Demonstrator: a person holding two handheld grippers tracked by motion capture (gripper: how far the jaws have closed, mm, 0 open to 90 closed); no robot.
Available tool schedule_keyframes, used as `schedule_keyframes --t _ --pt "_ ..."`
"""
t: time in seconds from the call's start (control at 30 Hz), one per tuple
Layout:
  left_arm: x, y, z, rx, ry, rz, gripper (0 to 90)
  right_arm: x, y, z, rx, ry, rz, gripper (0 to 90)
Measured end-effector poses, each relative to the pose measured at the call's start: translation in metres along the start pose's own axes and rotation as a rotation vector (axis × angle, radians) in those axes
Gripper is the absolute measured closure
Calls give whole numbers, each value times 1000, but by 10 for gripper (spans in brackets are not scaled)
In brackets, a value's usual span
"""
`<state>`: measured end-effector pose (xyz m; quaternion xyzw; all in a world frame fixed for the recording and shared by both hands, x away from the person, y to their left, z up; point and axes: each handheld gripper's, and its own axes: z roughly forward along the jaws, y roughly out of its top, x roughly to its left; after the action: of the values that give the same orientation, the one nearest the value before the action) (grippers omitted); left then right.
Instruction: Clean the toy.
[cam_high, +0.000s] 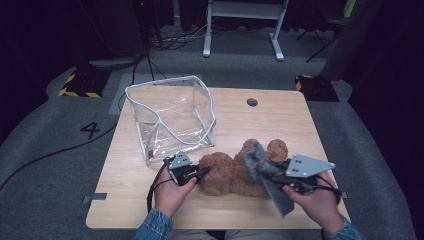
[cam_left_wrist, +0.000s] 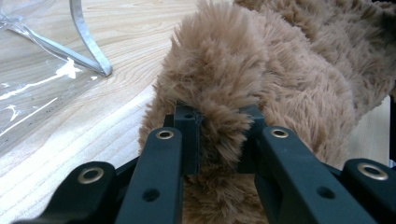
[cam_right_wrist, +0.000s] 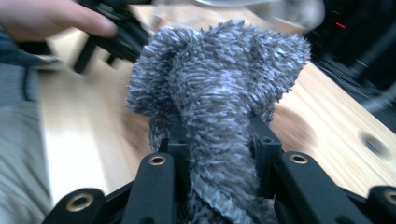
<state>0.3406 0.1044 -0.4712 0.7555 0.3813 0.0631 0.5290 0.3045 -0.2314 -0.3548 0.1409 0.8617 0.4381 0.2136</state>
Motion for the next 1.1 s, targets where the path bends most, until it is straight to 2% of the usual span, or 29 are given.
schedule_keyframes --t 0.03,0.17,0.3,0.4,0.47,0.5,0.53,0.57,0.7,0.8,0.87,0.93,0.97,1.03,1.1 --pt "0 0 0 -1 -2 -4 764 7 7 10 -6 28 -18 691" --pt "2 -1 0 -6 5 4 764 23 23 43 -16 92 -64 690" --pt "4 -3 0 -23 6 -4 763 38 25 80 15 154 -87 688" --pt "4 -2 -2 -29 -1 -2 744 40 18 98 65 141 -116 688" --pt "4 -1 -5 -56 -2 37 678 35 11 103 92 129 -98 688" --pt "3 0 -7 -81 14 73 627 30 7 105 89 140 -75 688" --pt "2 0 -8 -100 24 72 562 24 4 105 77 149 -44 688" --pt "1 1 -11 -108 30 96 515 22 3 104 75 148 -39 688" --pt "-6 -1 -17 -63 1 185 382 16 2 102 76 128 -44 685" --pt "-14 0 -18 -36 -65 196 344 15 0 102 66 134 -37 683" --pt "-20 1 -14 -7 -86 226 317 15 0 102 66 135 -36 682" --pt "-25 0 -3 25 -80 247 281 14 1 104 70 137 -39 680" --pt "-26 -1 3 34 -63 267 266 14 1 105 72 141 -39 679" --pt "-28 -3 10 49 -34 289 319 14 1 107 82 142 -39 672" --pt "-32 -2 16 70 8 314 439 15 -1 109 90 131 -45 663"
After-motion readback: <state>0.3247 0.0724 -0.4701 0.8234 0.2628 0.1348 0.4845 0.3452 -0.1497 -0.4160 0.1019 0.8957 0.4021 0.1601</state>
